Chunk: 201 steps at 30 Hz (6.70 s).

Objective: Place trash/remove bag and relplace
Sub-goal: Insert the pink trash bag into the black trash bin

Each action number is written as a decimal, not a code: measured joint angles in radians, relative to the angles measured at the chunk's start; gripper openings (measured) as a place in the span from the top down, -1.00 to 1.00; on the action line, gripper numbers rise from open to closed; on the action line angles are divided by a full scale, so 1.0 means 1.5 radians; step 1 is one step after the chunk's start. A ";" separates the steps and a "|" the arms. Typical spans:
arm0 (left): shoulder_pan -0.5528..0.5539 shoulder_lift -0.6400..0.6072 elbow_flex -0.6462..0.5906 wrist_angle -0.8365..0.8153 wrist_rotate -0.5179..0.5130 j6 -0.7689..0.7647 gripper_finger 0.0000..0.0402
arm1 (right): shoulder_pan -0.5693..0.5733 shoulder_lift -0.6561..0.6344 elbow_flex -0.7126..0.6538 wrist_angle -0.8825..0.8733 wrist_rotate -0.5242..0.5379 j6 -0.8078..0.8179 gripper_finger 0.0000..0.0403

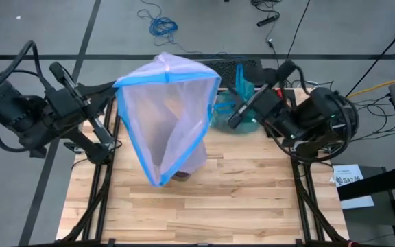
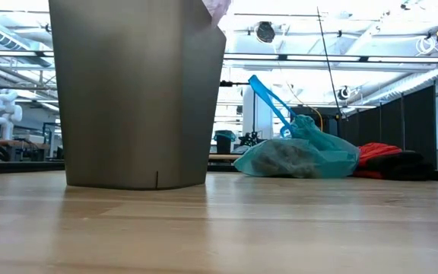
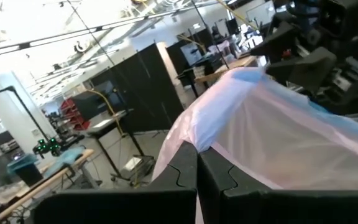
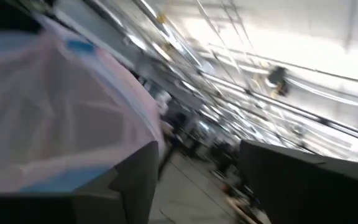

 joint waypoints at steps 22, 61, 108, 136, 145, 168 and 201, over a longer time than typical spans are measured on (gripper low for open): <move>-0.041 0.001 0.000 0.014 -0.004 0.007 1.00 | -0.075 0.006 -0.036 -0.682 -0.110 0.623 0.97; -0.041 0.017 -0.008 -0.002 -0.007 -0.022 1.00 | -0.147 0.185 -0.178 -0.172 -0.400 0.503 1.00; -0.018 0.038 -0.028 -0.560 0.001 -0.622 1.00 | -0.042 -0.104 -0.187 -0.560 -0.299 0.607 0.29; 0.009 0.075 -0.028 -0.389 0.046 -0.462 1.00 | 0.129 0.141 -0.298 -0.263 -0.043 0.150 -0.09; 0.009 0.076 -0.028 -0.394 0.046 -0.463 1.00 | 0.115 0.188 -0.298 -0.080 -0.001 -0.001 -0.09; 0.020 0.075 -0.028 -0.393 0.046 -0.463 1.00 | -0.020 0.194 -0.297 -0.106 -0.253 0.339 0.50; 0.120 0.078 -0.093 -0.350 0.191 -0.512 1.00 | 0.075 0.079 -0.296 -0.128 -0.168 0.274 1.00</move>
